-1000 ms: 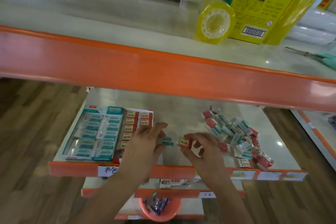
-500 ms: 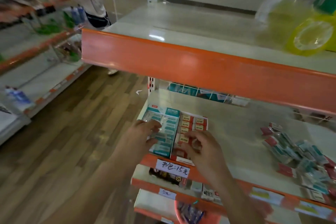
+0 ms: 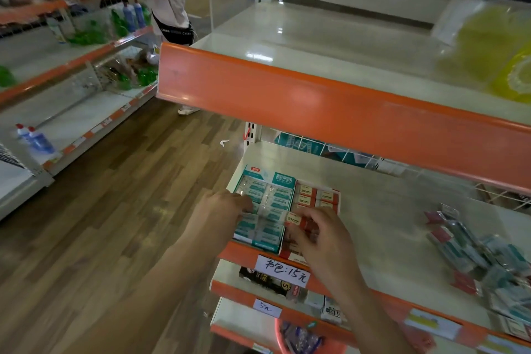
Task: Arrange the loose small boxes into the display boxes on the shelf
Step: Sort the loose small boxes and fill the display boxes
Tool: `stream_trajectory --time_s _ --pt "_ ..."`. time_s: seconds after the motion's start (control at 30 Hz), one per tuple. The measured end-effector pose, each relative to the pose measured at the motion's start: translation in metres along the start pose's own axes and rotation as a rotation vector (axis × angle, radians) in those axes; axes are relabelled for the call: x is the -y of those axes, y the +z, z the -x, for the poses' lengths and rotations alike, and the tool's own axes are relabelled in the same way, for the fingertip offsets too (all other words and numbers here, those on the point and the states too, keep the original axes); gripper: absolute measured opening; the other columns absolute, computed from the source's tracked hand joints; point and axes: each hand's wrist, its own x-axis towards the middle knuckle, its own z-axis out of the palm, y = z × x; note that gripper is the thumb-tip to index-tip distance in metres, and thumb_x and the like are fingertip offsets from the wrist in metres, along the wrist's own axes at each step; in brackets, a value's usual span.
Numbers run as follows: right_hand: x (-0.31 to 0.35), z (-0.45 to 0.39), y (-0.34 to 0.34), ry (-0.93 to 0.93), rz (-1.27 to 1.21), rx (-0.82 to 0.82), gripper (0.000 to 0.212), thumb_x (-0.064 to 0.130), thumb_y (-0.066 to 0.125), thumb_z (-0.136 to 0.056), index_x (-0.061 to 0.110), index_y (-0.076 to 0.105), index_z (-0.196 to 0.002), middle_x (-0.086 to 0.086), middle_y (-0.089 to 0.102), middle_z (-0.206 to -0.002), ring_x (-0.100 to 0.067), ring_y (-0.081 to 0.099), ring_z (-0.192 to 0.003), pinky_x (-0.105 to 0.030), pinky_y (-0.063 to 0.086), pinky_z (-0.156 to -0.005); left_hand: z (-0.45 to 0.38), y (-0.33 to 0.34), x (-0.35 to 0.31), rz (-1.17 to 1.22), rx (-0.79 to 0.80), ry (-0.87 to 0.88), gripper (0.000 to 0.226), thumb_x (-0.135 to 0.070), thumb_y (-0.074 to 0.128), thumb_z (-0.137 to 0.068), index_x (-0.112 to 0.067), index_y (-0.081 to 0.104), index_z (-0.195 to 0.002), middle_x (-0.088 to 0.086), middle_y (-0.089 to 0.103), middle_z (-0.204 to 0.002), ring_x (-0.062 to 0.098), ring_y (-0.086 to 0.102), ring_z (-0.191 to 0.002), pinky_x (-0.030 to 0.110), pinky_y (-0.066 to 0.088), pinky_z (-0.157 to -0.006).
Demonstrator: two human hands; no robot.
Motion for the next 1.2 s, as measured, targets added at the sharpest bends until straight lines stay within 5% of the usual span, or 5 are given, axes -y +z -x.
stream_trajectory --time_s 0.2,0.47,0.7,0.97,1.2 --pt "-0.008 0.005 -0.002 0.024 -0.015 -0.027 0.029 0.041 0.068 -0.085 0.028 0.065 -0.111 0.020 0.055 -0.107 0.002 0.055 -0.097 -0.008 0.042 -0.077 -0.003 0.000 0.003 -0.068 0.093 0.107 0.023 -0.037 0.051 -0.092 -0.038 0.062 -0.113 -0.018 0.055 -0.122 0.009 0.050 -0.109 0.026 0.034 -0.090" --pt "-0.009 0.009 -0.010 -0.001 0.040 -0.053 0.030 0.037 0.069 -0.085 0.027 0.065 -0.114 0.016 0.055 -0.110 -0.005 0.053 -0.103 -0.023 0.046 -0.087 -0.001 0.002 -0.002 -0.071 0.093 0.035 0.032 -0.023 0.057 -0.091 -0.039 0.057 -0.118 -0.015 0.049 -0.127 0.009 0.044 -0.112 0.021 0.046 -0.077" --pt "-0.017 0.018 -0.032 0.002 0.111 0.020 0.029 0.037 0.070 -0.085 0.034 0.064 -0.114 0.021 0.053 -0.110 0.001 0.049 -0.104 -0.014 0.037 -0.086 0.001 0.005 -0.014 -0.109 0.099 -0.080 0.040 -0.022 0.064 -0.085 -0.032 0.056 -0.122 -0.012 0.048 -0.126 0.012 0.043 -0.113 0.024 0.051 -0.079" --pt "-0.006 0.020 -0.021 -0.046 0.077 0.157 0.028 0.035 0.068 -0.084 0.031 0.067 -0.112 0.021 0.053 -0.102 0.001 0.053 -0.097 -0.019 0.049 -0.088 -0.002 0.011 -0.028 -0.058 -0.025 -0.214 0.030 -0.051 0.059 -0.084 -0.025 0.063 -0.100 -0.009 0.055 -0.108 0.012 0.046 -0.100 0.024 0.043 -0.072" --pt "-0.005 0.023 -0.019 -0.083 0.034 0.120 0.022 0.025 0.062 -0.092 0.030 0.069 -0.112 0.021 0.054 -0.100 0.002 0.057 -0.090 -0.015 0.050 -0.079 0.001 0.016 -0.032 -0.048 -0.090 -0.219 0.028 -0.042 0.060 -0.086 -0.026 0.059 -0.109 -0.006 0.055 -0.118 0.014 0.044 -0.103 0.027 0.044 -0.081"
